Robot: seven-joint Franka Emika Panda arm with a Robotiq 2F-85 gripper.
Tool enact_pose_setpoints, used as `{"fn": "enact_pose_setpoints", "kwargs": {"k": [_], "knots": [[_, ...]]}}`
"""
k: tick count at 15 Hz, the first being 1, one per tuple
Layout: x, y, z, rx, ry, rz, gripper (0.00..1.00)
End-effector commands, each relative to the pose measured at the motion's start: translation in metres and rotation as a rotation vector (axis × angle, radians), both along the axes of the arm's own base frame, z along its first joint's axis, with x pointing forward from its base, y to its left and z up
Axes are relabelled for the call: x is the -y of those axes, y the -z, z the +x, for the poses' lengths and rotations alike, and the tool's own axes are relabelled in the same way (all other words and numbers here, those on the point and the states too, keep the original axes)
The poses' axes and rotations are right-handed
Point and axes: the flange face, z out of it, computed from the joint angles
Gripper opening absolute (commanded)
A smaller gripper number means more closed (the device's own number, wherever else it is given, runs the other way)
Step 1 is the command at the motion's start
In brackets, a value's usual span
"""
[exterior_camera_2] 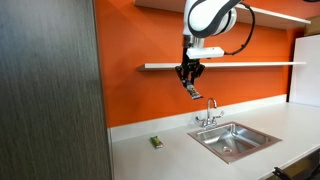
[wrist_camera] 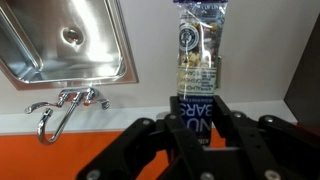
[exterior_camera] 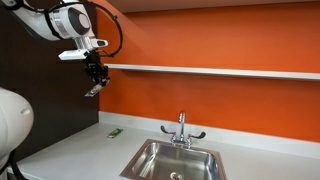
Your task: Put the chocolate bar on the bottom shelf
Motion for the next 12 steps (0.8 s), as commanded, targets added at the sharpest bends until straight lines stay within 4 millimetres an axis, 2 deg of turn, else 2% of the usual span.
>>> {"fn": "enact_pose_setpoints", "kwargs": {"k": [1, 7, 12], "knots": [[-0.001, -0.037, 0.003, 0.028, 0.020, -0.035, 0.10], [0.003, -0.086, 0.023, 0.042, 0.036, -0.029, 0.10], [0.012, -0.121, 0.050, -0.011, 0.057, -0.028, 0.10]]}}
